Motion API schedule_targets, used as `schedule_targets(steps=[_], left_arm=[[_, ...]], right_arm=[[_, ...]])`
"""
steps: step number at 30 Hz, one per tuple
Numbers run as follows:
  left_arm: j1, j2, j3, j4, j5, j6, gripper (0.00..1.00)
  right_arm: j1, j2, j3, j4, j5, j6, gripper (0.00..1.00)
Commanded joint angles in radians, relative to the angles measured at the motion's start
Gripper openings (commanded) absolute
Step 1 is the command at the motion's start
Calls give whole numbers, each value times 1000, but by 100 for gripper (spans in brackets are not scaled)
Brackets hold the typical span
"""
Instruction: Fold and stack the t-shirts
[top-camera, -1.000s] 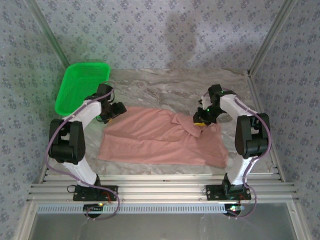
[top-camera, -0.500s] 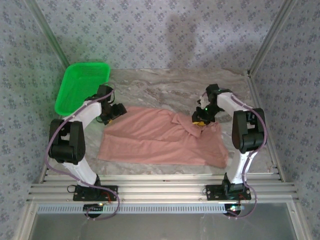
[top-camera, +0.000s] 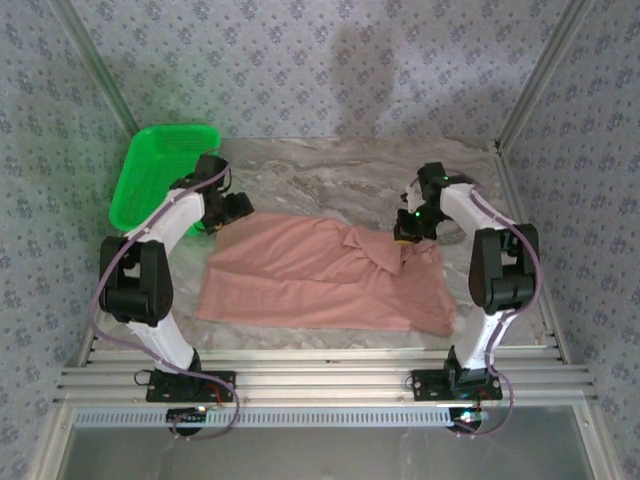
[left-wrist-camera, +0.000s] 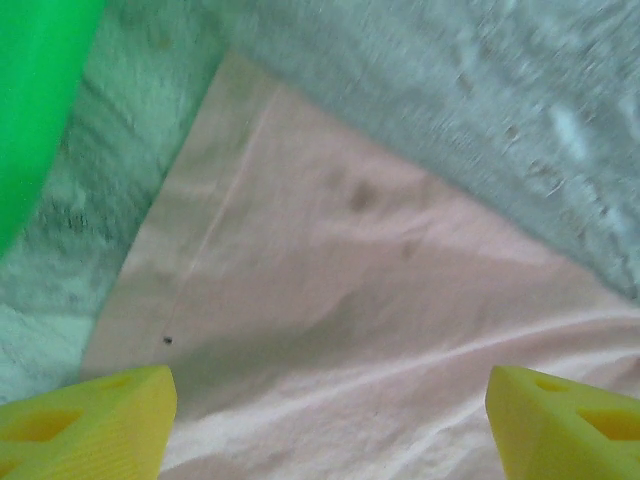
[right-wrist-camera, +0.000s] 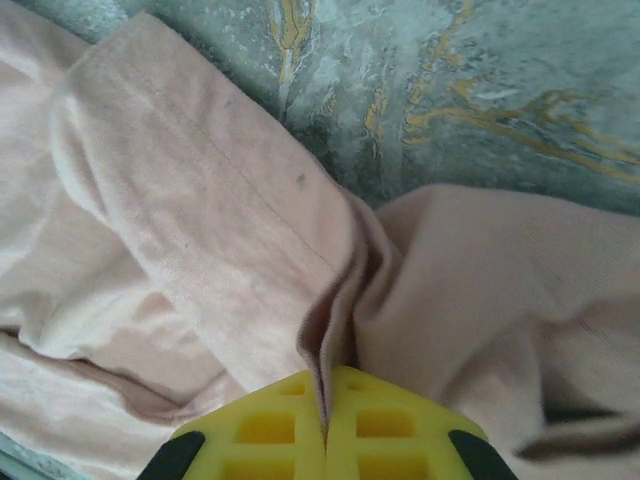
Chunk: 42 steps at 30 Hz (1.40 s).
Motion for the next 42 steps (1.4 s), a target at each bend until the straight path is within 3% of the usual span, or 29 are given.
schedule_targets(steps=[1, 12, 28, 42], left_arm=[[-7, 68, 93, -98, -93, 40, 80], [-12, 332, 335, -198, -193, 20, 72], [-4, 538, 525, -242, -283, -7, 68], [11, 614, 600, -323, -323, -21, 43]], right_arm=[[-22, -73, -25, -42, 20, -37, 0], [-51, -100, -54, -40, -20, -51, 0], [-77, -117, -74, -66, -47, -95, 0], [-95, -134, -93, -70, -39, -99, 0]])
